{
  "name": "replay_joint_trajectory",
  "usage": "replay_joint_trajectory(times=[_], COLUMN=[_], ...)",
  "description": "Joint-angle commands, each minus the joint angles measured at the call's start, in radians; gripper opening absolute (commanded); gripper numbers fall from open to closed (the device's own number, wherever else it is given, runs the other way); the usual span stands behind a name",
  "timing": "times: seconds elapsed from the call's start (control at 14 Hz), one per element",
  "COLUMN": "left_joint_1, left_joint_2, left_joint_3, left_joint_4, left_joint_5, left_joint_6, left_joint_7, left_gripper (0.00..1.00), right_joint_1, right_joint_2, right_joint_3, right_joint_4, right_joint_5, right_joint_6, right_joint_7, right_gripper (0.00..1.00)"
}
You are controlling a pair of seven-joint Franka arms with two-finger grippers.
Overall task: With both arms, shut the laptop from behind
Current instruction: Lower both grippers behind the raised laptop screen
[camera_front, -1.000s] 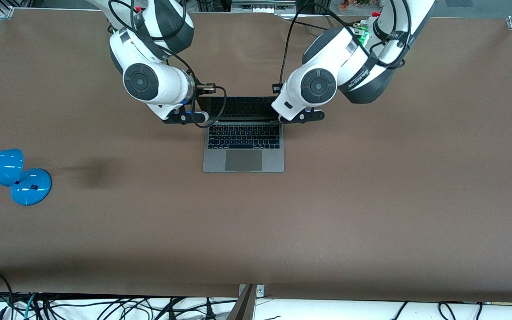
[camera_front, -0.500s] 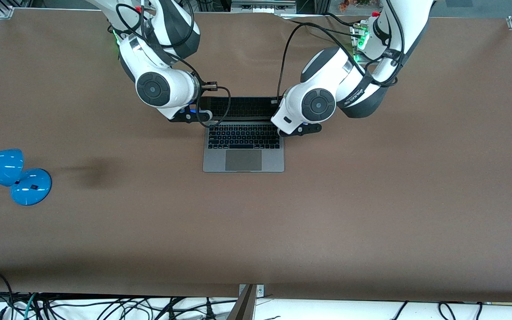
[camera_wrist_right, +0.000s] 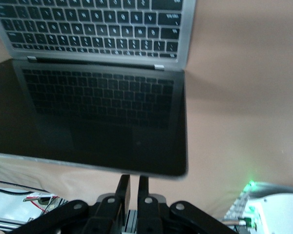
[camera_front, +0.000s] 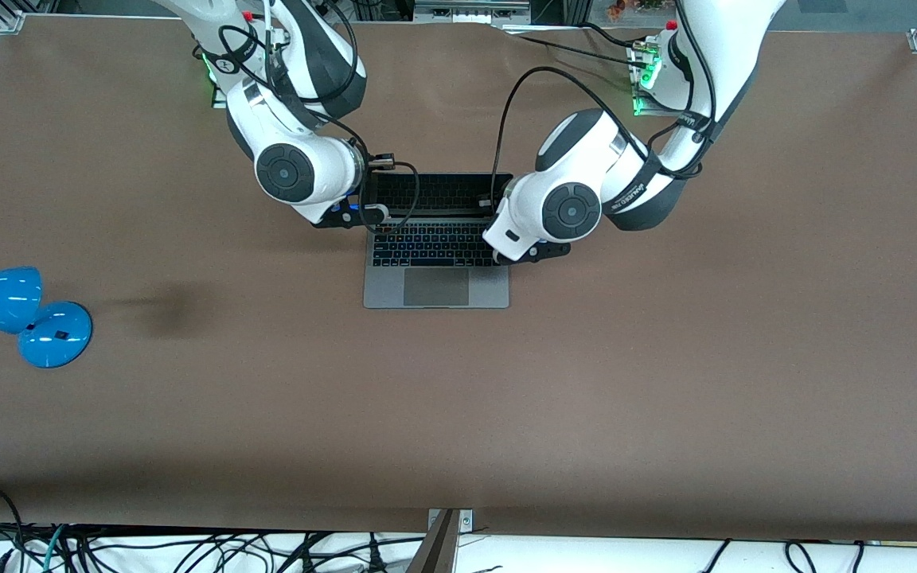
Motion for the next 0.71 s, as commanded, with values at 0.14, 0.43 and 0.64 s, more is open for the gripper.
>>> replay_joint_trajectory(times=[0.14, 0.43, 0.64], left_joint_1=[0.002, 0.003, 0.039], left_joint_2=[0.070, 0.078, 0.056], left_joint_3=[0.014, 0.027, 0.019], left_joint_4=[0.098, 0.125, 0.174], left_joint_5=[0.029, 0.031, 0.028], left_joint_6=[0.002, 0.001, -0.106], left_joint_7=[0.009, 0.018, 0.023], left_gripper=[0.00, 0.00, 0.00], right_joint_1=[0.000, 0.000, -0.007], right_joint_2=[-0.010, -0.008, -0.005], right_joint_3=[-0.004, -0.006, -0.007], right_joint_4=[-0.007, -0.002, -0.001], right_joint_5=[-0.001, -0.072, -0.070], right_joint_6=[0.053, 0.116, 0.137], right_joint_7=[-0.030, -0.041, -0.061], right_gripper=[0.15, 0.15, 0.14])
